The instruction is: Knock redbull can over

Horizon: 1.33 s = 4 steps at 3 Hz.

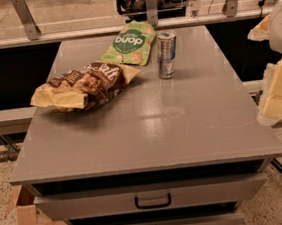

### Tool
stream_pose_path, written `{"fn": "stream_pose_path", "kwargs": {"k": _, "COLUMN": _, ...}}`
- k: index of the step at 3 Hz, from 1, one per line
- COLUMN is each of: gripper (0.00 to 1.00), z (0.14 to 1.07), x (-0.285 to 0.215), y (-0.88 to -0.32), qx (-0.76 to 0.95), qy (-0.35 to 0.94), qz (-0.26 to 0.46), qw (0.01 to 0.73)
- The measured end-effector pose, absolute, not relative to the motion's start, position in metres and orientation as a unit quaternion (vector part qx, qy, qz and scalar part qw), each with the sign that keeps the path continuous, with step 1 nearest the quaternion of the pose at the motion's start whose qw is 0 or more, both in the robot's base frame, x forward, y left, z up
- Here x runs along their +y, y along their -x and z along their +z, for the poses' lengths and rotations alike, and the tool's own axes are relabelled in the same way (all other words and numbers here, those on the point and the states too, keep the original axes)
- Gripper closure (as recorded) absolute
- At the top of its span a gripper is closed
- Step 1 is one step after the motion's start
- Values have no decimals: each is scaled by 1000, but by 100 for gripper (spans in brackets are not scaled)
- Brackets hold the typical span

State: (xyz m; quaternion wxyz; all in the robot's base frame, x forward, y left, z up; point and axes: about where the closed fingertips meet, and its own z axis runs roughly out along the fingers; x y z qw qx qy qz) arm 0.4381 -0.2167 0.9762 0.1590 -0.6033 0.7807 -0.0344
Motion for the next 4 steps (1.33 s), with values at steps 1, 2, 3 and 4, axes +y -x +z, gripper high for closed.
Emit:
{"fn": "stream_pose_path", "kwargs": {"k": 1, "gripper": 0, "z": 976, "x": -217, "y": -438, "qx": 781, "qy": 603, "qz": -34, "qw": 159}}
{"fn": "stream_pose_path", "kwargs": {"k": 2, "gripper": 0, "z": 976, "x": -216, "y": -449, "qx": 782, "qy": 591, "qz": -23, "qw": 194}}
{"fn": "stream_pose_path", "kwargs": {"k": 3, "gripper": 0, "z": 961, "x": -232, "y": -477, "qx": 787, "qy": 547, "qz": 24, "qw": 285}}
{"fn": "stream_pose_path", "kwargs": {"k": 4, "gripper": 0, "z": 950, "x": -240, "y": -522, "qx": 774, "qy": 469, "qz": 88, "qw": 415}}
